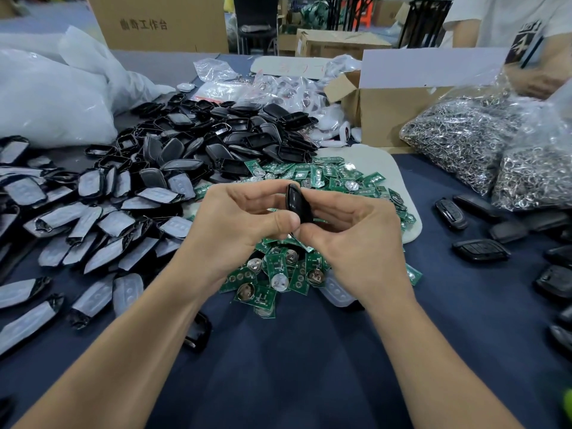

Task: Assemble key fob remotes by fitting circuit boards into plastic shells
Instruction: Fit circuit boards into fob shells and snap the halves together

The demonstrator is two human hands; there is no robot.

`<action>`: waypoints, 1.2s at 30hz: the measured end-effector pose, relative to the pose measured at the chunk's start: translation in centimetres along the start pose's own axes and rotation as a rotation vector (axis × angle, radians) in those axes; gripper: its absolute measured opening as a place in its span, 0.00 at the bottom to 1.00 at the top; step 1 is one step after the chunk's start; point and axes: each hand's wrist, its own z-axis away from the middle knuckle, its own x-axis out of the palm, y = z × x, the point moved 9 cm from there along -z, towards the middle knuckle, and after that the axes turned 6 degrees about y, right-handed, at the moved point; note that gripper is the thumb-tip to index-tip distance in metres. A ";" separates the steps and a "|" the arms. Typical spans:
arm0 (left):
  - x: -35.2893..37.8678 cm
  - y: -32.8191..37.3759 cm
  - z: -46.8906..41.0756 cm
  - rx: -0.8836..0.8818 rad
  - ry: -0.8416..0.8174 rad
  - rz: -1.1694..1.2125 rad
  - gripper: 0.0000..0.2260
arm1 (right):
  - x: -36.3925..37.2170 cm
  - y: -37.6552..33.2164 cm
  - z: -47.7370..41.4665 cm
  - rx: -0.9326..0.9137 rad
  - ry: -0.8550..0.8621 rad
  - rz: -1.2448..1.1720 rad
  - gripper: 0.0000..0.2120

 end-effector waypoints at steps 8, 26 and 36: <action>-0.1 -0.4 0.2 -0.014 0.184 -0.093 0.08 | 0.3 -0.9 1.0 -0.083 0.095 0.310 0.26; 0.3 0.2 0.2 0.102 0.116 -0.292 0.16 | -0.5 2.3 -0.2 0.218 0.033 -0.022 0.08; 0.1 0.0 0.3 0.078 0.134 -0.198 0.11 | -1.0 0.6 0.0 0.080 0.109 0.014 0.11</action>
